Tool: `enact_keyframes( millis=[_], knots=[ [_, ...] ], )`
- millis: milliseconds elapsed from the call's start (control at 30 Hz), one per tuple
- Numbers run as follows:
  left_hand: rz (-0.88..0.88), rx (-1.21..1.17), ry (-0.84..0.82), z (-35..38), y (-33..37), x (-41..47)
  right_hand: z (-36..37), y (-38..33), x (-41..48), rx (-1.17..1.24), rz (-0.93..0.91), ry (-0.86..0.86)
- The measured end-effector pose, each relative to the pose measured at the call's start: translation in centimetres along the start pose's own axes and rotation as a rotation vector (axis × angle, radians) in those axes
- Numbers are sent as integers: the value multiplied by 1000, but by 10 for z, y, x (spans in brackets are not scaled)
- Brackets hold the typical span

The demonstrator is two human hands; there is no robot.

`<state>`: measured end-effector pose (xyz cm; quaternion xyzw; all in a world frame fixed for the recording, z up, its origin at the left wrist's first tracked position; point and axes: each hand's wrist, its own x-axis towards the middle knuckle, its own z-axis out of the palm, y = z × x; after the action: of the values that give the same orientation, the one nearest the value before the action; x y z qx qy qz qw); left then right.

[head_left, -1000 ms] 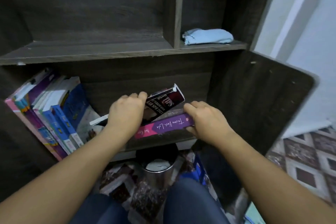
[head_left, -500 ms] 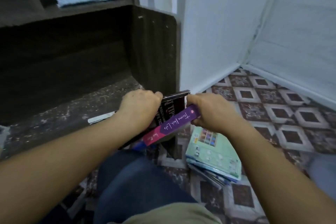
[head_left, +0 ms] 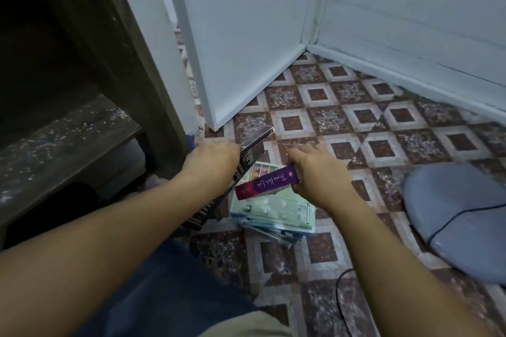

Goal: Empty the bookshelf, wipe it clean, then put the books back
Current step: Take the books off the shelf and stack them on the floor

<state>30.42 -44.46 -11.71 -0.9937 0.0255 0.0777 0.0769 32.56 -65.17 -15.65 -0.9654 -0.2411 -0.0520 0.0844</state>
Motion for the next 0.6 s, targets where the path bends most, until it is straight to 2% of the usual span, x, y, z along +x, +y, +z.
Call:
enact_keyframes(
  millis=[133, 300, 433, 600],
  knots=[
    [1, 17, -4, 17, 8, 27, 43, 8, 10, -42, 10, 68],
    [-28, 27, 42, 36, 8, 60, 103, 12, 28, 4, 65, 278],
    [-87, -50, 2, 47, 7, 76, 143, 12, 37, -17, 86, 266],
    [-88, 18, -45, 63, 3, 83, 189, 12, 40, -80, 67, 234]
  ],
)
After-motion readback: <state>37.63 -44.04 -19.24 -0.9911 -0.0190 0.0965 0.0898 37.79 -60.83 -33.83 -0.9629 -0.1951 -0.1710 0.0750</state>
